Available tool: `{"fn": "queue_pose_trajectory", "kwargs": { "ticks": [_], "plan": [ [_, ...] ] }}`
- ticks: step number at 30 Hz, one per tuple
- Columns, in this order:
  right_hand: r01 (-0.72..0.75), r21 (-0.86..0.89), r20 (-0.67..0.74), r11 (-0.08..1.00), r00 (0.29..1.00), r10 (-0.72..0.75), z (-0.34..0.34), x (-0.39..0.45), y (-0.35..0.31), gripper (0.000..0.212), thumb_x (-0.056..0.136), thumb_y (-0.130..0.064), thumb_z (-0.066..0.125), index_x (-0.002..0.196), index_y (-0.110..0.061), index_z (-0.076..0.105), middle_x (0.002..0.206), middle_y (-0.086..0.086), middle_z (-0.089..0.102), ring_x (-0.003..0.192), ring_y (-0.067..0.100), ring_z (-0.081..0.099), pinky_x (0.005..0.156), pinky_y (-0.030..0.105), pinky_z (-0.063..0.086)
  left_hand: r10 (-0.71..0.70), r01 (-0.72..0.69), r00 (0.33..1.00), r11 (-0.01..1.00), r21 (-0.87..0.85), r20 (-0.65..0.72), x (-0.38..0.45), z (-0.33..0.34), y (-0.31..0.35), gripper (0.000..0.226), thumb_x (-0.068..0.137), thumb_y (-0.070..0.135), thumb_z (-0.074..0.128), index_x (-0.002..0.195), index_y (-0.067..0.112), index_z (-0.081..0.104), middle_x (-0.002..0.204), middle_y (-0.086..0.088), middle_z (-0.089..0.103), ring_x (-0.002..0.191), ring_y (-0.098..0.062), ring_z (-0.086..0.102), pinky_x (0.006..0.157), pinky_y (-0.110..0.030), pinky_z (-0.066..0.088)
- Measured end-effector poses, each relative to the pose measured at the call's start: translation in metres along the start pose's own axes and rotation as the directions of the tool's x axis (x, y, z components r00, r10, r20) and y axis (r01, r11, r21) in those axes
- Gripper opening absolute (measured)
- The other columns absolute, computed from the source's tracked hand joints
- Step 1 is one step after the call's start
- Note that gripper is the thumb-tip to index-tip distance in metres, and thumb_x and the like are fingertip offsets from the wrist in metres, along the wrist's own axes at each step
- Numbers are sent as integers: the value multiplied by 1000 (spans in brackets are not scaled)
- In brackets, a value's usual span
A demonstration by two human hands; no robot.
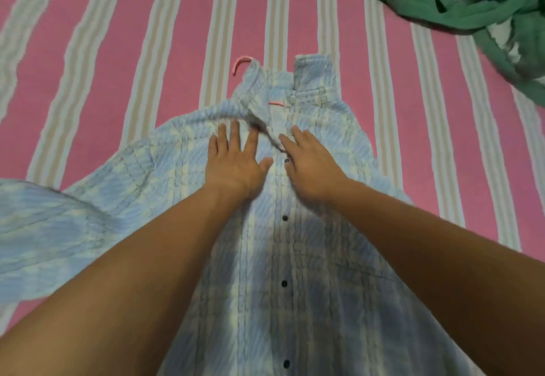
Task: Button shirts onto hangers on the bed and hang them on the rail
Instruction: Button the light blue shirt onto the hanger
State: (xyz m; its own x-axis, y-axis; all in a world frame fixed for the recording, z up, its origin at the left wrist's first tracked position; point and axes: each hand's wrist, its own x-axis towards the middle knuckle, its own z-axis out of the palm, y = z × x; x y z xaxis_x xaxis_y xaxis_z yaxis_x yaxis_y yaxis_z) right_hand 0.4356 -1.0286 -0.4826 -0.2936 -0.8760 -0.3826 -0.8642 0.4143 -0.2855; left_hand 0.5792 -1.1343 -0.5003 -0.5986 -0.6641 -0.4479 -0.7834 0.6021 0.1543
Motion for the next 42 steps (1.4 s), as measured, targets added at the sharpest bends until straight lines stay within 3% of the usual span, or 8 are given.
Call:
{"fn": "queue_pose_trajectory", "kwargs": {
  "ticks": [5, 10, 15, 21, 26, 33, 36, 42],
  "plan": [
    [-165, 270, -257, 949, 937, 236, 18, -129, -21, 45, 97, -7, 51, 142, -11, 50, 144, 13, 45, 129, 31, 46, 108, 42, 44, 93, -118, 974, 987, -111, -208, -109, 8, 13, 66, 98, 32, 54, 157, 15, 30, 164, -22, 19, 150, -44, 15, 120, -57, 19],
    [-314, 342, 50, 886, 947, 316, 40, -274, -53, 20, 103, -19, 45, 117, -15, 59, 113, 0, 53, 91, 19, 56, 78, 35, 48, 119, -182, 970, 933, -310, -212, -277, 76, 4, 30, 88, 14, 71, 117, 15, 68, 113, -8, 55, 100, -29, 51, 77, -40, 43],
    [-392, 385, 211, 836, 919, 333, 82, -351, -75, 14, 99, -35, 52, 107, -25, 57, 102, -8, 55, 89, 12, 56, 81, 34, 50, 51, -86, 991, 955, -285, -127, -364, 119, -7, 29, 93, 23, 65, 122, 20, 63, 106, 0, 50, 92, -19, 47, 74, -35, 40],
    [-436, 207, 130, 876, 900, 417, 118, -367, -105, 86, 80, -79, 50, 144, -22, 41, 136, 0, 48, 128, 24, 43, 109, 42, 37, 47, -46, 998, 998, -46, 29, -404, 144, 15, 68, 101, 62, 24, 160, 27, 25, 164, -16, 24, 150, -36, 21, 122, -51, 15],
    [-475, 360, 89, 803, 874, 477, 129, -360, -101, 51, 87, -48, 61, 129, -20, 51, 125, 1, 55, 122, 26, 48, 100, 42, 39, 72, -74, 993, 997, 13, 93, -405, 150, 15, 91, 84, 83, 11, 162, 36, 7, 170, -11, 1, 156, -33, -4, 120, -49, -12],
    [-350, 835, 180, 424, 903, 389, 87, -391, -40, 39, 88, 5, 47, 81, -24, 71, 76, 3, 70, 67, 22, 63, 60, 35, 46, 181, -179, 957, 983, -27, 225, -379, 116, 0, 95, 74, 93, 14, 152, 43, 31, 153, -4, 27, 141, -28, 23, 114, -50, 24],
    [-326, 834, 161, 445, 916, 368, 96, -381, -51, 34, 93, -3, 51, 101, -30, 71, 93, -4, 75, 85, 24, 72, 71, 40, 56, 339, -327, 936, 936, -128, 89, -345, 108, -13, 66, 90, 75, 19, 120, 36, 63, 110, 10, 52, 99, -15, 55, 82, -40, 52],
    [-189, 641, -42, 744, 959, 279, 124, -363, -76, 6, 94, -31, 68, 91, -33, 72, 88, -22, 71, 82, -6, 65, 67, 14, 44, 576, -570, 804, 817, 86, -147, -346, 140, -25, 38, 104, 53, 19, 110, 32, 51, 95, 10, 51, 79, -15, 52, 66, -38, 47]
  ]
}}
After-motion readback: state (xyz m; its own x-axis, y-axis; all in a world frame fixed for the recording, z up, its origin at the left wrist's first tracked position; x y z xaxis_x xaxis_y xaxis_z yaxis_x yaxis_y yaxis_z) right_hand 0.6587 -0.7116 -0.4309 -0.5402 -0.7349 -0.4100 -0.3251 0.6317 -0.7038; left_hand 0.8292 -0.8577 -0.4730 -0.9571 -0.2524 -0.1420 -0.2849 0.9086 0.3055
